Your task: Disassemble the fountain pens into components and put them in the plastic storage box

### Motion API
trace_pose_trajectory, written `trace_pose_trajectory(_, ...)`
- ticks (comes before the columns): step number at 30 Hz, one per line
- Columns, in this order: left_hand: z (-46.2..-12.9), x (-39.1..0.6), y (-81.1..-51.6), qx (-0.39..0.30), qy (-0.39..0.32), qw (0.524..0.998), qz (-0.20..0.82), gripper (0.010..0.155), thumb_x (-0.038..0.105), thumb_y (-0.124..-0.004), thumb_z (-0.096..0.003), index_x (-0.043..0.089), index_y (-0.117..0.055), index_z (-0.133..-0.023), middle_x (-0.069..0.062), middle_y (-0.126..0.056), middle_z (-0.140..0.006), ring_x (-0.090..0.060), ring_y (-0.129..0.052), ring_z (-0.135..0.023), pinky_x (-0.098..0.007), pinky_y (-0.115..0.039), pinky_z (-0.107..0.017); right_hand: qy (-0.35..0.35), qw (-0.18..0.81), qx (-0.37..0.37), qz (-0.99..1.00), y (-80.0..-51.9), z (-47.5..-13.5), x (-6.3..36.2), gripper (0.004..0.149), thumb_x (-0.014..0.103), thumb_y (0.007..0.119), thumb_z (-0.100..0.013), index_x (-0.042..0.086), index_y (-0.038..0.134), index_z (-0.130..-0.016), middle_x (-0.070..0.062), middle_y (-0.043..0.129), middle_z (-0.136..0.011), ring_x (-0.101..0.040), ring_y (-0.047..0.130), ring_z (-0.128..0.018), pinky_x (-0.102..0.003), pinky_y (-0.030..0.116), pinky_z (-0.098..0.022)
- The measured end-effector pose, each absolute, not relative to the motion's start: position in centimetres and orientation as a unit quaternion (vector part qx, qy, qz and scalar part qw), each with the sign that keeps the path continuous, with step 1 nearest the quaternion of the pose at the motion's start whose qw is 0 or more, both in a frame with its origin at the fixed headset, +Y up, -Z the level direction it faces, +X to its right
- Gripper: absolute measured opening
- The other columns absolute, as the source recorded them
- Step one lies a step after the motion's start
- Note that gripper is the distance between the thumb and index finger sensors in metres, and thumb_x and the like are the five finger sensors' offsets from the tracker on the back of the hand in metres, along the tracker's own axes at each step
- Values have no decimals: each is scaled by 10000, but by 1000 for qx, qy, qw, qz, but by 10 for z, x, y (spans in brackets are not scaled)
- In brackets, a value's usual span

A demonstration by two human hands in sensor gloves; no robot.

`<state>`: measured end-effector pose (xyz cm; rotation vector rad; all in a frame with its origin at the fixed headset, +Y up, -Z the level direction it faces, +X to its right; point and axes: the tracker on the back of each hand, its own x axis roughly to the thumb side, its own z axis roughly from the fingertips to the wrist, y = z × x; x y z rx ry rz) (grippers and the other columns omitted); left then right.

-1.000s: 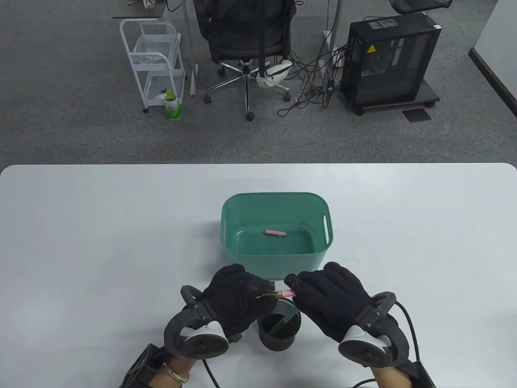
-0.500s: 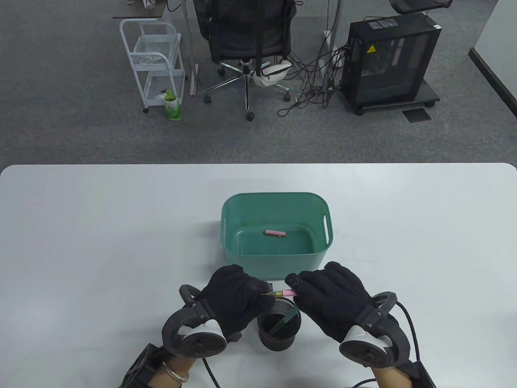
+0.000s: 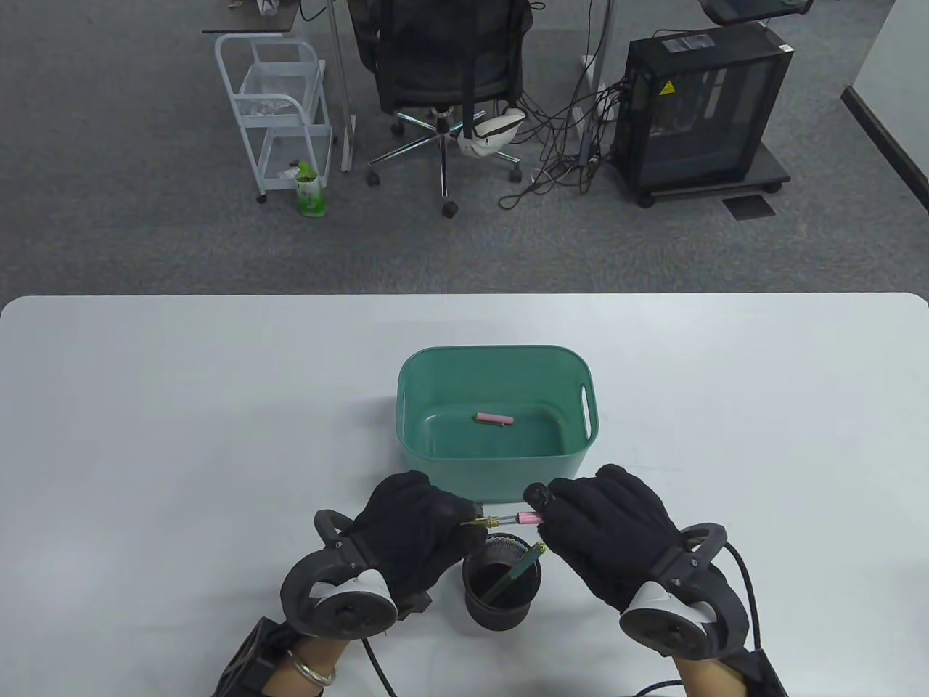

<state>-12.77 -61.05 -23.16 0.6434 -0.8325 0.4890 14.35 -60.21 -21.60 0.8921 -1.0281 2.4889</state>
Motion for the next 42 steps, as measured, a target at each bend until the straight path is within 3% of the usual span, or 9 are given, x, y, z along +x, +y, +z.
trace_pose_trajectory(42, -244, -147, -606, 300, -339, 854, 257, 476, 492, -628, -669, 113, -858, -841, -43, -1032, -691, -226, -1001, -599, -491, -692, -693, -395, 170, 265, 863, -589, -215, 171, 439, 462, 705, -564, 337, 798, -974, 42, 860, -902, -151, 887, -766, -468, 645, -728)
